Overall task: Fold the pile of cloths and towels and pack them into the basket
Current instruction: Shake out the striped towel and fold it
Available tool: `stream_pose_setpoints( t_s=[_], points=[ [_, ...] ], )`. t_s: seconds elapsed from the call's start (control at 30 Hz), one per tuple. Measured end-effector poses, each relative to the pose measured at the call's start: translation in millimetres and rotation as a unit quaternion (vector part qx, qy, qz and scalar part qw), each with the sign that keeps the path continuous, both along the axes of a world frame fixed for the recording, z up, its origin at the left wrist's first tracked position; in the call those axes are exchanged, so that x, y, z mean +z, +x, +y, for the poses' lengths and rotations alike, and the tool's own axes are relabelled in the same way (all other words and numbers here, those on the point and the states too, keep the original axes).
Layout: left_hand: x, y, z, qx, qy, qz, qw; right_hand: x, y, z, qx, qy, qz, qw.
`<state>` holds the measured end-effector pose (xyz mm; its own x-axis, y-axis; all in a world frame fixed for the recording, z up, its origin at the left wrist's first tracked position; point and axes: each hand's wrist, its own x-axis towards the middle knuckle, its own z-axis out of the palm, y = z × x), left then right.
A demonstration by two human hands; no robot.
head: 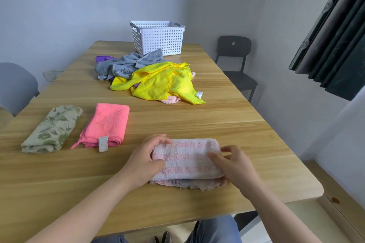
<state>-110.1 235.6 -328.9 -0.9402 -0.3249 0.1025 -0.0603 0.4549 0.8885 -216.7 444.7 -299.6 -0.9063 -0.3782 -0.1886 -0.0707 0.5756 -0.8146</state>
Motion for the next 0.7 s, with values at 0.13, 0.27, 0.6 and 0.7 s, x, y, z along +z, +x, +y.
stream_pose_setpoints(
  t_s=[0.13,0.27,0.6,0.7],
  points=[
    [0.9,4.5,1.5,-0.004,0.01,0.012,1.0,-1.8,-4.7,-3.7,-0.004,-0.034,-0.042,0.999],
    [4.4,9.6,-1.9,-0.024,0.028,0.004,0.999,0.7,-5.0,0.0,0.02,-0.054,-0.078,0.995],
    [8.2,7.7,8.9,-0.041,-0.094,-0.029,0.994,-5.2,-7.0,8.0,0.041,-0.019,0.017,0.999],
    [7.0,6.9,12.8,-0.028,-0.139,-0.044,0.989,-10.1,-2.5,4.7,0.044,0.004,0.127,0.991]
  ],
)
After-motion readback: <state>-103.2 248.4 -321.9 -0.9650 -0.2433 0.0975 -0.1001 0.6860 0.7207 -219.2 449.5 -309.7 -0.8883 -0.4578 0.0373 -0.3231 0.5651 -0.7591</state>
